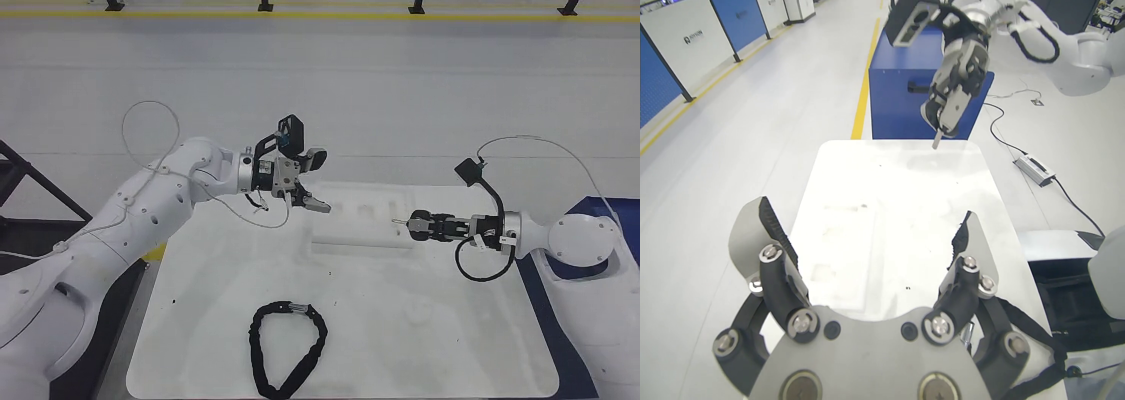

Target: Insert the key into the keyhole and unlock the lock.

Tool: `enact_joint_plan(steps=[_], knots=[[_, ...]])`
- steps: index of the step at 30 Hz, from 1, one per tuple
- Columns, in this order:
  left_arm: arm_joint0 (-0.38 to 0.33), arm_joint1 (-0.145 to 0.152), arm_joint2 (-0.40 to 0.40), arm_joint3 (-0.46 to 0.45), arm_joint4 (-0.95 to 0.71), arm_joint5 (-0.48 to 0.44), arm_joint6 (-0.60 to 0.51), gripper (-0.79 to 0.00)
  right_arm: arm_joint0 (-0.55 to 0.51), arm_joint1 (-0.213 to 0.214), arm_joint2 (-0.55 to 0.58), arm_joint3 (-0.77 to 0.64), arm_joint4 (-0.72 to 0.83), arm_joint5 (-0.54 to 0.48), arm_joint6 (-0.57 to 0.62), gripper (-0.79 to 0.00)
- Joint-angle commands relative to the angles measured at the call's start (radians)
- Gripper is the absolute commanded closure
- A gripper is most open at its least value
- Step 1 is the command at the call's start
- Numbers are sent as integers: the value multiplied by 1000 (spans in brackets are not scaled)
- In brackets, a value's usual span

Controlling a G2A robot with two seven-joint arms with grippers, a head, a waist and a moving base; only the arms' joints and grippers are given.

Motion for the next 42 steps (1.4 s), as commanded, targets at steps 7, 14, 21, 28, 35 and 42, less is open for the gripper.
enact_joint_plan(steps=[7,14,21,28,35,42], knots=[[36,44,66,-27,94,0,34,-785,0,0,0,0,0,0,0,0],[94,66,91,-68,210,0,54,-785,0,0,0,0,0,0,0,0],[155,69,91,-113,298,0,39,-785,0,0,0,0,0,0,0,0],[203,59,91,-137,314,0,-43,-785,0,0,0,0,0,0,0,0],[203,59,91,-137,314,0,-43,-785,0,0,0,0,0,0,0,0],[203,59,91,-137,314,0,-43,-785,0,0,0,0,0,0,0,0]])
